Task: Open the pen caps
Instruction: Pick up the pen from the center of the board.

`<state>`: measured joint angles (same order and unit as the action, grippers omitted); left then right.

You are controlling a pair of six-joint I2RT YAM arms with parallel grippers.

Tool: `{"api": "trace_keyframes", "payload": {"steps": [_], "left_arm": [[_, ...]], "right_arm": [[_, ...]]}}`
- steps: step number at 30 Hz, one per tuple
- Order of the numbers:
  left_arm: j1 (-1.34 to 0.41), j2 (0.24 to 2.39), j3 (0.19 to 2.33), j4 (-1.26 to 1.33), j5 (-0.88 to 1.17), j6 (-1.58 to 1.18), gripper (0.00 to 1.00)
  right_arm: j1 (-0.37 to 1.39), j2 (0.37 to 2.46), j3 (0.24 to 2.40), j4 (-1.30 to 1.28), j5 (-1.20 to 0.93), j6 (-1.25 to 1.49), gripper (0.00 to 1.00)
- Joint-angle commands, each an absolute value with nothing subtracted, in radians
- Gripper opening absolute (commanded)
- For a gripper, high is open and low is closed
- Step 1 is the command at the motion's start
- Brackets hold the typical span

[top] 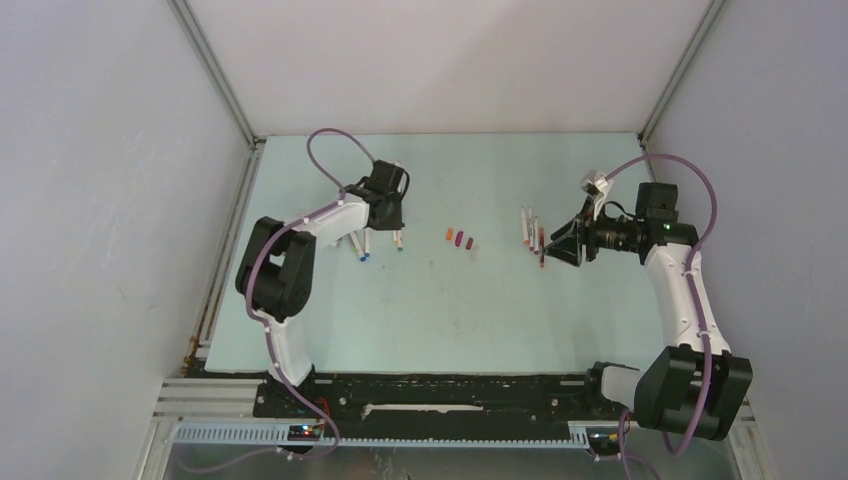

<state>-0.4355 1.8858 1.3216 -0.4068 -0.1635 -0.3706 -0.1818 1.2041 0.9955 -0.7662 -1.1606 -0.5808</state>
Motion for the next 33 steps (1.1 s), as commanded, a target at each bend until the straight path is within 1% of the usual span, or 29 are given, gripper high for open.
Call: {"api": "trace_keyframes", "payload": {"steps": [1,11,18,29,32,33], "left_arm": [[-0.428,1.898,1.389,-0.408,-0.14,-0.346,0.25],[-0.429,1.958,1.436,-0.412,-0.069,-0.342,0.24],[-0.43,2.0,1.46,-0.432,-0.072,-0.341,0.25],[-0.429,2.047,1.483,-0.491,-0.079,-0.346,0.26],[-0.429,2.059,1.494,-0.514,-0.086,-0.349,0.24],[-0.43,2.063,1.497,-0.521,-0.085,-0.35,0.22]], "right_arm": [[-0.167,1.215,0.997,-0.758,-1.147,-0.592,0.54],[-0.163,1.224,0.997,-0.756,-1.138,-0.593,0.54],[-0.161,1.228,0.997,-0.756,-1.135,-0.594,0.54],[-0.163,1.222,0.997,-0.755,-1.139,-0.593,0.54],[-0.165,1.219,0.997,-0.755,-1.14,-0.593,0.54],[-0.167,1.217,0.997,-0.755,-1.141,-0.593,0.54]]}}
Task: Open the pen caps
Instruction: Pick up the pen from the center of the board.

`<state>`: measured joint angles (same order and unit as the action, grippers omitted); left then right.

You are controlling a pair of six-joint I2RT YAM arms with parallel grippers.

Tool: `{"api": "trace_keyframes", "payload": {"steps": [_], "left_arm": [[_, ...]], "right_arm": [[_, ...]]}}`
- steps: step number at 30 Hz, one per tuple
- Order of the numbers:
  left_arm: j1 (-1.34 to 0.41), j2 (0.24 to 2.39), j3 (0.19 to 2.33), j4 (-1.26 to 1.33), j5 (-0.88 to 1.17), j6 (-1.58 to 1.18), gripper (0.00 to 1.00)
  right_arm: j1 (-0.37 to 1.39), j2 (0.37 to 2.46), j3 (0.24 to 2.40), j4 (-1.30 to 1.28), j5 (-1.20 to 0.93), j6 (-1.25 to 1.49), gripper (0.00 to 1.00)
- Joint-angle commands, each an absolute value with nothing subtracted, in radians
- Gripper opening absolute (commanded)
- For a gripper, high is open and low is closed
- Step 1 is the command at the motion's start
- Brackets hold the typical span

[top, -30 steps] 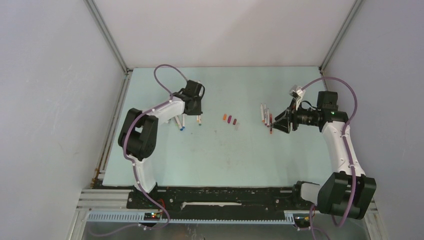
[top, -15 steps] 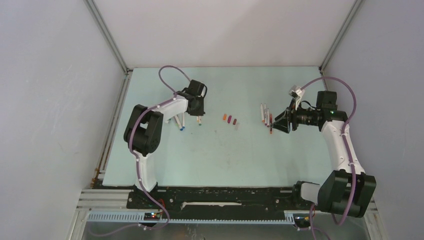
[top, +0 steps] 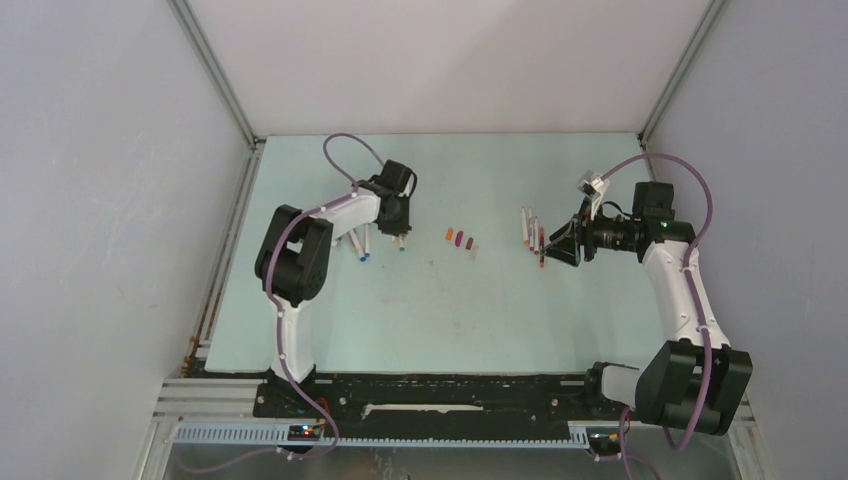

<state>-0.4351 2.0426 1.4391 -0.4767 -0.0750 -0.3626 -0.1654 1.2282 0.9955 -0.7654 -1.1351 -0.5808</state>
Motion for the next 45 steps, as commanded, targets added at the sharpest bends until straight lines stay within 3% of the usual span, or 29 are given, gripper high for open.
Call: {"api": "trace_keyframes", "payload": {"steps": [1,4,12,21,33,39,45], "left_arm": [[-0.43,2.065,1.5,-0.527,-0.083,-0.348,0.2],[-0.43,2.063,1.495,-0.527,-0.075,-0.348,0.12],[-0.433,2.003,1.453,-0.512,-0.089,-0.336,0.0],[-0.444,1.717,1.237,-0.364,-0.063,-0.368,0.0],[-0.493,1.243,0.802,0.14,0.167,-0.518,0.0],[-0.592,1.177,0.667,0.433,0.217,-0.661,0.0],[-0.733,1.218,0.697,0.605,0.155,-0.715,0.0]], "right_arm": [[-0.169,1.217,0.997,-0.755,-1.145,-0.594,0.54],[-0.179,1.222,0.997,-0.758,-1.152,-0.593,0.54],[-0.192,1.227,0.997,-0.764,-1.174,-0.594,0.54],[-0.171,1.222,0.997,-0.775,-1.191,-0.602,0.54],[-0.147,1.198,0.98,-0.813,-1.315,-0.665,0.54],[-0.139,1.118,0.868,-0.625,-1.442,-0.543,0.59],[-0.117,1.055,0.737,-0.183,-1.515,-0.096,0.64]]}}
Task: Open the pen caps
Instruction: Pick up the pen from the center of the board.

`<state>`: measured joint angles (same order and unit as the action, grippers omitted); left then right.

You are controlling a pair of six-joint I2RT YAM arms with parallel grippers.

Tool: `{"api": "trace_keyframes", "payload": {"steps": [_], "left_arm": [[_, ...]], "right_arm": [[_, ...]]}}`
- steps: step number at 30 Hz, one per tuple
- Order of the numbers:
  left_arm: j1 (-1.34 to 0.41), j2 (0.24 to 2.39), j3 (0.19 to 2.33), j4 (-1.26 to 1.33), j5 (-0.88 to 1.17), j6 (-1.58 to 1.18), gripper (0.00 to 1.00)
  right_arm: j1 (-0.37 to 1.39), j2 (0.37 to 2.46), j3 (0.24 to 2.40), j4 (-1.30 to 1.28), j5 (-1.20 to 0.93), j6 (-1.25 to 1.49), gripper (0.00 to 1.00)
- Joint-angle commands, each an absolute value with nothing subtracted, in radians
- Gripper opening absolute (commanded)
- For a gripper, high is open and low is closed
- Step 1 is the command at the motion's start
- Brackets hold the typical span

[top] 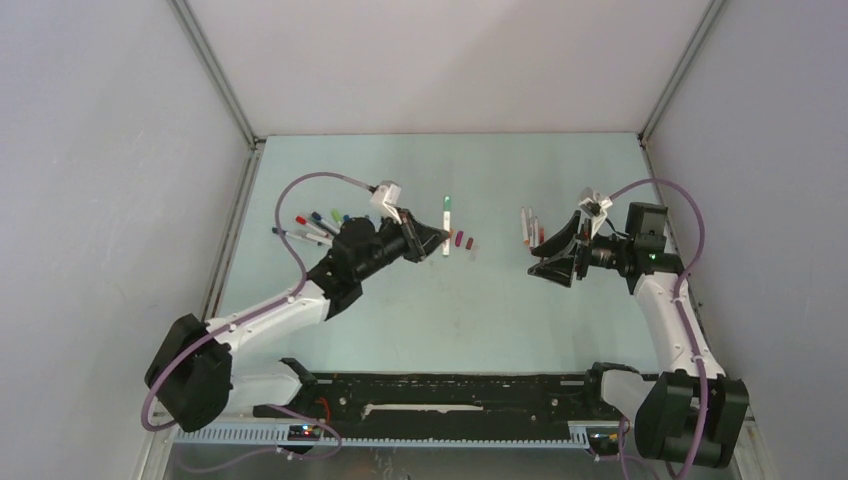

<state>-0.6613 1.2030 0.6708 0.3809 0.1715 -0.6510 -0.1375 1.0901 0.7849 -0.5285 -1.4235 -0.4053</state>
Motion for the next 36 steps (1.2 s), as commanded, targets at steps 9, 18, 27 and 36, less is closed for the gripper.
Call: {"api": "trace_keyframes", "payload": {"steps": [9,18,27,36], "left_arm": [[-0.863,1.368,0.82,0.709,0.08,-0.737,0.0],[-0.933,1.477,0.899,0.759,0.029,-0.752,0.0],[-0.959,1.516,0.936,0.765,0.016,-0.753,0.0],[-0.975,1.539,0.952,0.78,0.023,-0.761,0.0]], "right_arm": [[0.027,1.104,0.715,0.007,-1.396,0.166,0.67],[0.069,1.125,0.672,0.201,-1.274,0.424,0.68],[0.088,1.139,0.672,0.234,-1.236,0.493,0.55],[0.088,1.146,0.672,0.247,-1.233,0.507,0.34]]}}
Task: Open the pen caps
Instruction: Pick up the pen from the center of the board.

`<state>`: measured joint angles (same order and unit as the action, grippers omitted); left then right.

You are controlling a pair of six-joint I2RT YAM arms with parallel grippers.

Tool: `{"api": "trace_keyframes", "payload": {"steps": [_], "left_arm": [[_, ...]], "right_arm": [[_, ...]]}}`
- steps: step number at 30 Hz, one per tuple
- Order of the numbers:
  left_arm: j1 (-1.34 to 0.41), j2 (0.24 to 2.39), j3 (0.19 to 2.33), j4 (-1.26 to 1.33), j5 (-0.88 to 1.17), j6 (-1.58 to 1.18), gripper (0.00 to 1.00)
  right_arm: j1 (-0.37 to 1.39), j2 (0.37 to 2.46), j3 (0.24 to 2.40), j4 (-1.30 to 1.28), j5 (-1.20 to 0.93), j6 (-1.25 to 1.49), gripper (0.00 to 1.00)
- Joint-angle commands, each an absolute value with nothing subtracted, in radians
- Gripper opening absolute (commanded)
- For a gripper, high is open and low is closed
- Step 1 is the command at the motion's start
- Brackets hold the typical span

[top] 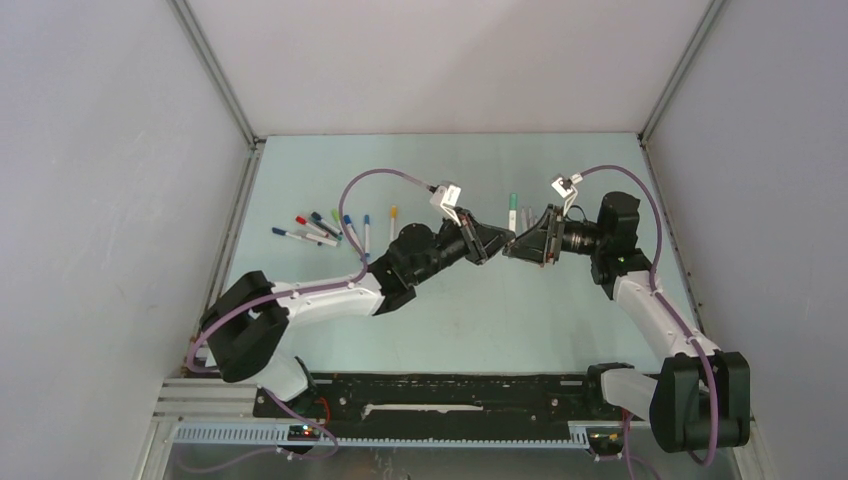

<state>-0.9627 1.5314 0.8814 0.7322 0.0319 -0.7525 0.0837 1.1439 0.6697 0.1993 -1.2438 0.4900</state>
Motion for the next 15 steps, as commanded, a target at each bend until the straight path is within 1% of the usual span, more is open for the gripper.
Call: {"api": "trace_keyframes", "payload": {"steps": [1,4,5,6,8,9,10,12,15], "left_arm": [[-0.977,1.541,0.951,0.782,0.023,-0.762,0.0],[-0.979,1.544,0.952,0.787,0.027,-0.765,0.0],[-0.98,1.545,0.952,0.79,0.027,-0.767,0.0],[-0.98,1.545,0.953,0.793,0.028,-0.768,0.0],[-0.981,1.543,0.952,0.795,0.028,-0.771,0.0],[-0.98,1.54,0.952,0.795,0.028,-0.772,0.02],[-0.98,1.536,0.952,0.791,0.026,-0.772,0.07],[-0.979,1.522,0.951,0.78,0.021,-0.762,0.19],[-0.966,1.489,0.944,0.758,0.026,-0.759,0.44]], "right_arm": [[0.087,1.146,0.672,0.249,-1.231,0.51,0.34],[0.082,1.147,0.672,0.253,-1.226,0.515,0.35],[0.081,1.147,0.672,0.253,-1.227,0.515,0.34],[0.08,1.147,0.672,0.253,-1.228,0.515,0.3],[0.082,1.149,0.672,0.26,-1.234,0.515,0.15],[0.082,1.15,0.672,0.263,-1.238,0.514,0.07],[0.082,1.151,0.672,0.266,-1.242,0.509,0.0],[0.082,1.151,0.672,0.265,-1.252,0.499,0.0],[0.081,1.149,0.673,0.267,-1.276,0.482,0.0]]}}
